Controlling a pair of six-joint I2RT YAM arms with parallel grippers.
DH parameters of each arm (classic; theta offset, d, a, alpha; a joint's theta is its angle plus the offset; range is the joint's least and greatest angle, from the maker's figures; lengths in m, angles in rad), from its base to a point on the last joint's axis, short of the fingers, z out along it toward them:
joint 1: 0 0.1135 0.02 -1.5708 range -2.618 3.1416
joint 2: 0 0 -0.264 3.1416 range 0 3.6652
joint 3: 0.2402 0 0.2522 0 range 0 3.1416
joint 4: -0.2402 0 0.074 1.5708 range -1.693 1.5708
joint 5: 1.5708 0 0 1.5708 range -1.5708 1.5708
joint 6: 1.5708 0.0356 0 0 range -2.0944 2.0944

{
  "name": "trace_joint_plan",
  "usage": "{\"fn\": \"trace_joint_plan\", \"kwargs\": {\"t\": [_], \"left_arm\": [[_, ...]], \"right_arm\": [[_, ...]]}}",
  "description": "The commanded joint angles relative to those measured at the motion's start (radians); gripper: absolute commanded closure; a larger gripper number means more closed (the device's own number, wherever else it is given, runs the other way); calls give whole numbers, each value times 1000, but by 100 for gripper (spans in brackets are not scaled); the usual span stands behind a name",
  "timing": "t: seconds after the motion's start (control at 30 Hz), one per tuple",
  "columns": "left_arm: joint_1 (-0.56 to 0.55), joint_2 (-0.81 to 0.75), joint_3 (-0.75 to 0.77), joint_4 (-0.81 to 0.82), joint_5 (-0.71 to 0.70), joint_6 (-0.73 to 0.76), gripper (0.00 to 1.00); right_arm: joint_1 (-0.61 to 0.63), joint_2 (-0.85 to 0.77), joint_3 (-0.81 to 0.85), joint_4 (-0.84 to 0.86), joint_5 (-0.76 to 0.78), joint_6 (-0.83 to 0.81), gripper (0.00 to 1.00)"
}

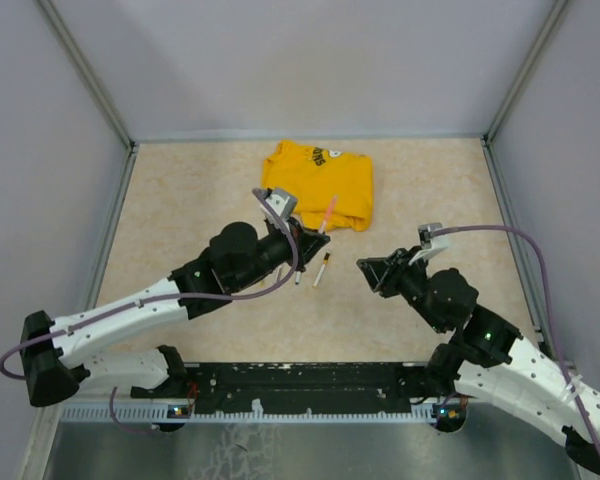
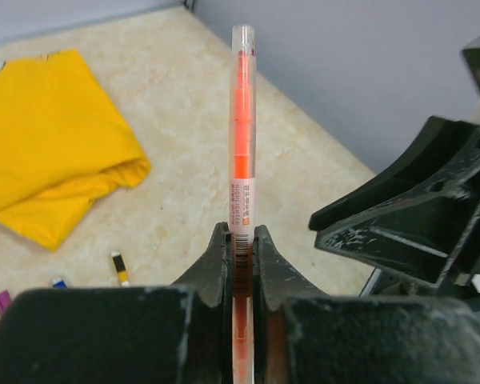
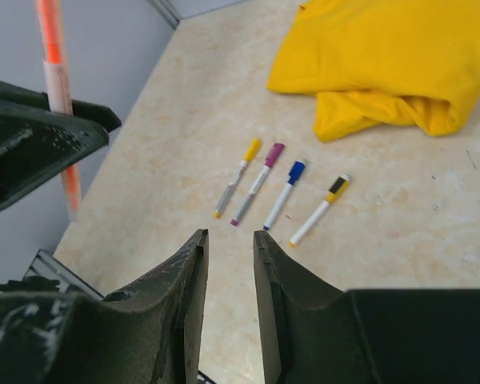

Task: Insert the pens into the pen caps
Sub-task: Place the pen at the center of the board.

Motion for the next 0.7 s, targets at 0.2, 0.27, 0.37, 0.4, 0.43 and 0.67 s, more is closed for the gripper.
{"fn": "trace_joint_plan", "kwargs": {"t": [0.2,0.27,0.37,0.4,0.43,0.67], "left_arm": [[8,211,73,-284,-139,-135,100],[13,249,92,-344,-189,-172,100],[44,277,82,-381,-216,-196,100],[59,281,70,-384,-211,-200,100],[76,280,58,-386,-206,-206,100],[266,233,-51,-374,-83,-161,100]], "right_arm": [[10,-14,8,-124,162,97,69],[9,-13,3,-124,162,101,69],[9,-6,-2,-126,160,106,69],[9,-5,-5,-128,160,109,69],[10,-3,-7,-130,160,113,69],[9,1,-29,-117,134,126,69]]}}
